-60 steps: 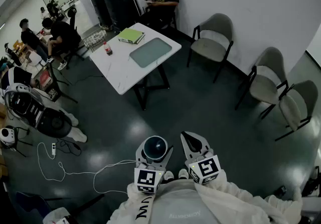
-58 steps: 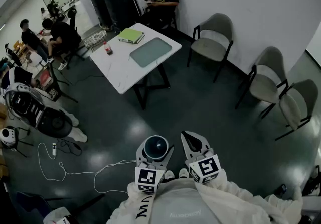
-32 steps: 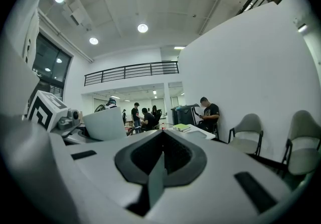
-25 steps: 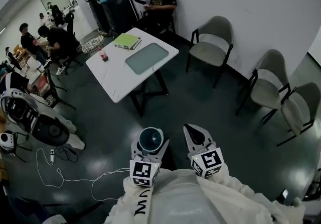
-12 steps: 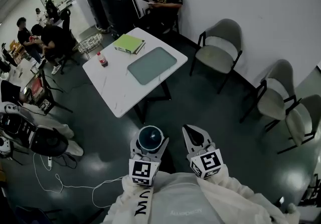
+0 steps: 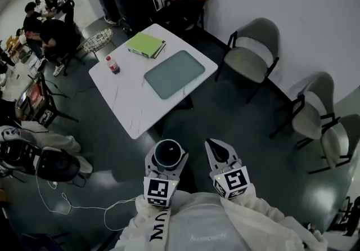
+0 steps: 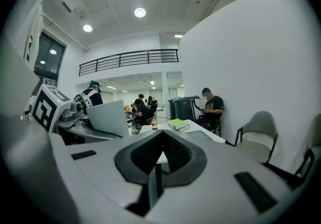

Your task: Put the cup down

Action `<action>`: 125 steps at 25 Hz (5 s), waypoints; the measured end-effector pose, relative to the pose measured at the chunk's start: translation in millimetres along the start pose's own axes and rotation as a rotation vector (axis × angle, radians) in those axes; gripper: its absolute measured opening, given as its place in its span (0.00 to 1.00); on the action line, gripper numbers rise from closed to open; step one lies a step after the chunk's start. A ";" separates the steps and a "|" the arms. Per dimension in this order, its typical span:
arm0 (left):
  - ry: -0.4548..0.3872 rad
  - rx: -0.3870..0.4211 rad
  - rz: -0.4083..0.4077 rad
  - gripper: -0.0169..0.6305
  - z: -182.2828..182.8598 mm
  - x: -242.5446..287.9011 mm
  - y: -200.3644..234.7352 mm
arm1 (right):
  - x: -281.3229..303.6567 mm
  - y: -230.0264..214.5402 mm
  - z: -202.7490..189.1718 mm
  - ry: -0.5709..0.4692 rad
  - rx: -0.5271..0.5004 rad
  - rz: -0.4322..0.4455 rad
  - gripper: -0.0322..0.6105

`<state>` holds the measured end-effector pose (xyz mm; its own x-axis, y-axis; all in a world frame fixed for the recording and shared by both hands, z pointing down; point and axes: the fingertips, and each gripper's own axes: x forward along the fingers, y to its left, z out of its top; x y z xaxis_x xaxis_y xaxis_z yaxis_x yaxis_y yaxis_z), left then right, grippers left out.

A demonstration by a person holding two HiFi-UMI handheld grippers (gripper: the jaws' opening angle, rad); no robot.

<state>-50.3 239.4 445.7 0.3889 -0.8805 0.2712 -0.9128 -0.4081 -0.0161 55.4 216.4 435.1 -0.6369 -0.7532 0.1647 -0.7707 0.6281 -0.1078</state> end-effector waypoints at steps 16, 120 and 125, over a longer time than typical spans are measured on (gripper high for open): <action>0.053 0.009 -0.050 0.60 14.3 116.6 122.7 | 168.9 -43.2 9.9 0.054 -0.005 -0.049 0.06; 0.165 -0.001 -0.004 0.60 -38.0 550.5 279.2 | 450.6 -344.8 7.1 0.236 0.087 -0.063 0.06; 0.160 -0.012 0.001 0.60 -49.6 564.6 280.3 | 454.1 -353.8 9.7 0.239 0.087 -0.063 0.06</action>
<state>-92.8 -360.1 642.1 0.3637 -0.8309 0.4210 -0.9150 -0.4034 -0.0057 38.6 -349.8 538.5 -0.5720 -0.7161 0.4001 -0.8143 0.5543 -0.1721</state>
